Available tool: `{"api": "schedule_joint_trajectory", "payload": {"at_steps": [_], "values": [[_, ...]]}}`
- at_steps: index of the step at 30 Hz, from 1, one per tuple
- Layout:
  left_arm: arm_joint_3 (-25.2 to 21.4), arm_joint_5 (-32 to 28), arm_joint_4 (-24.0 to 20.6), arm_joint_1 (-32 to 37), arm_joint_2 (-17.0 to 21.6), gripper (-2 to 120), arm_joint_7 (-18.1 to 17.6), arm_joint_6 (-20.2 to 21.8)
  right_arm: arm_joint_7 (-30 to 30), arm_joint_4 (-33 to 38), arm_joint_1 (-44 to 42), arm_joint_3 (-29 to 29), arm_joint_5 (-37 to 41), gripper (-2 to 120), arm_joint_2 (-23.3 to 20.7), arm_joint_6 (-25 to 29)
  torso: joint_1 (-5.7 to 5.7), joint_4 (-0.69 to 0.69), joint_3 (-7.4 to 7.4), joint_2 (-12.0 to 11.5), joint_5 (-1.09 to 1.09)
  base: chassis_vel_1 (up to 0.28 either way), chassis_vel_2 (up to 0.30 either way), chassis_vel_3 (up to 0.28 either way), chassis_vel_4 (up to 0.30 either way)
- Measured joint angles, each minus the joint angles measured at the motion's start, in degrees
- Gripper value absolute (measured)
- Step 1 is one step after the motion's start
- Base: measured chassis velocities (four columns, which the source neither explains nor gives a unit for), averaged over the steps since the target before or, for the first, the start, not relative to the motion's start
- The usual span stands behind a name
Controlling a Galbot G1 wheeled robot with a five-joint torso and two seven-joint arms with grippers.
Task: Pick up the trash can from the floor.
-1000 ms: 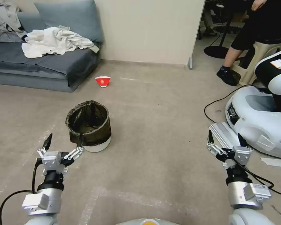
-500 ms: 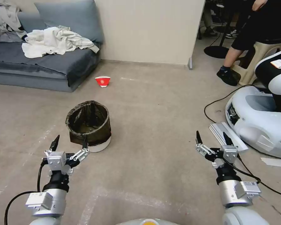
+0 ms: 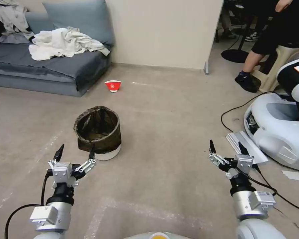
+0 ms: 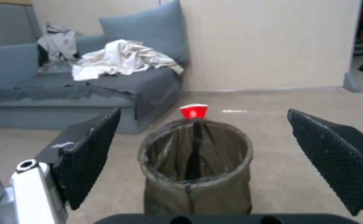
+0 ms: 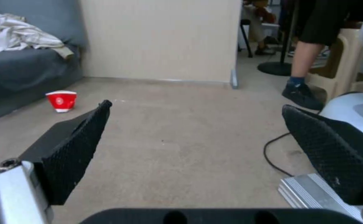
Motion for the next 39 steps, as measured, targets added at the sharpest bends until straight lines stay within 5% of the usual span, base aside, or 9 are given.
{"api": "schedule_joint_trajectory", "payload": {"at_steps": [23, 28, 39], "values": [[0.0, 0.2, 1.0, 0.0, -0.4, 100, -0.3, -1.1, 0.9, 0.0, -0.2, -0.7, -0.1, 100, 0.2, 0.3, 0.00, 0.00, 0.00, 0.0, 0.00, 0.026, 0.031, 0.033, 0.032], [0.0, 0.9, 2.3, -0.1, -0.2, 100, -0.7, -4.8, 1.1, 0.1, -0.4, -0.9, -0.4, 100, 0.2, 0.3, 0.00, 0.00, 0.00, 0.0, 0.00, 0.000, 0.000, 0.000, 0.000], [-0.1, 1.0, 1.9, 0.2, -0.2, 100, -1.2, -5.6, 2.0, 0.1, -0.4, -1.7, -1.7, 100, 0.2, 1.4, 0.00, 0.00, 0.00, 0.0, 0.00, -0.005, 0.004, 0.003, -0.003]]}}
